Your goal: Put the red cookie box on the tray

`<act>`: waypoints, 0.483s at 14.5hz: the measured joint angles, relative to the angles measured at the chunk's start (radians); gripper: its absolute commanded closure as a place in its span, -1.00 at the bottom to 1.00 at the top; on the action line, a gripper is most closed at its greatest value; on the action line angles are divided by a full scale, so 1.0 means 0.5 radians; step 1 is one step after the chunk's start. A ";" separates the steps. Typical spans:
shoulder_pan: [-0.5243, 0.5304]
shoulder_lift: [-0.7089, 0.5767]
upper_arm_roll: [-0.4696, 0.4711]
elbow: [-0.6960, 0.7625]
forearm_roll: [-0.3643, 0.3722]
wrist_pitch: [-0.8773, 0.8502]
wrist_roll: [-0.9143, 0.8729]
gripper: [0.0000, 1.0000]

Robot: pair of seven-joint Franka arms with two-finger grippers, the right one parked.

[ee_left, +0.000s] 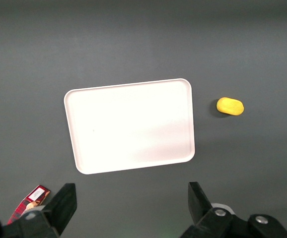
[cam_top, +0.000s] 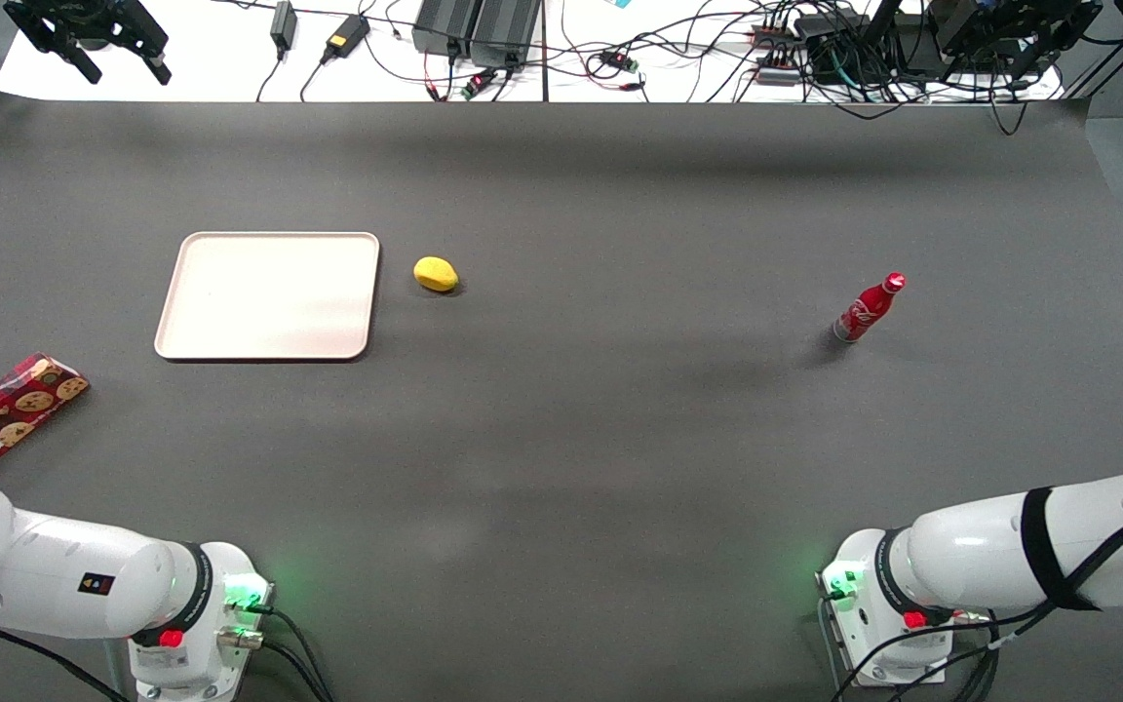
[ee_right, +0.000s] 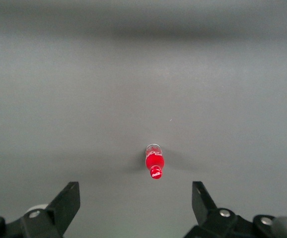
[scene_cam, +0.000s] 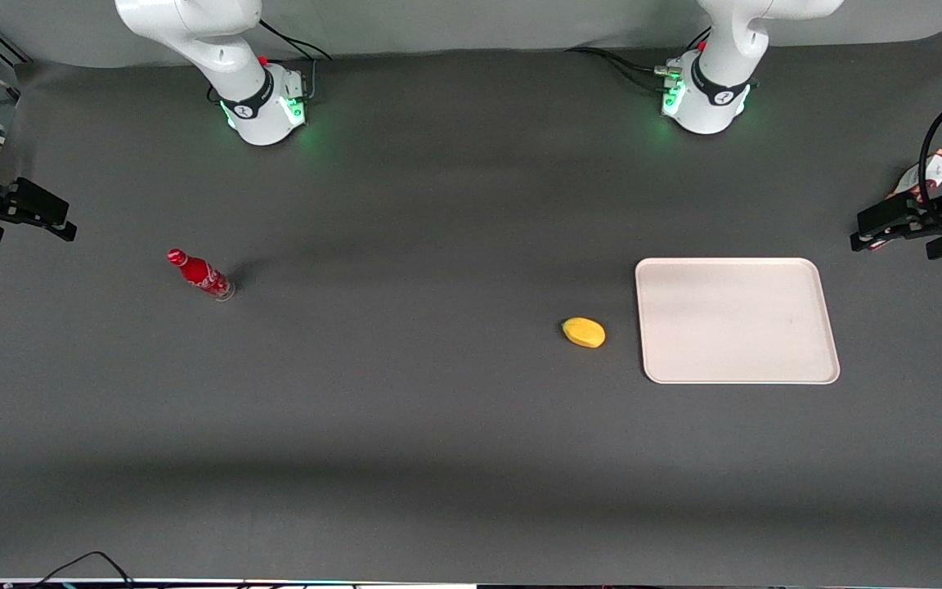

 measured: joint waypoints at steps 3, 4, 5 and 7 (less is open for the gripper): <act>0.003 -0.003 0.004 0.002 -0.003 -0.038 0.000 -1.00; 0.006 -0.006 0.006 0.002 -0.003 -0.059 0.000 -1.00; 0.009 -0.008 0.007 0.004 -0.003 -0.078 0.000 -1.00; 0.012 -0.008 0.007 0.004 -0.002 -0.133 -0.001 -1.00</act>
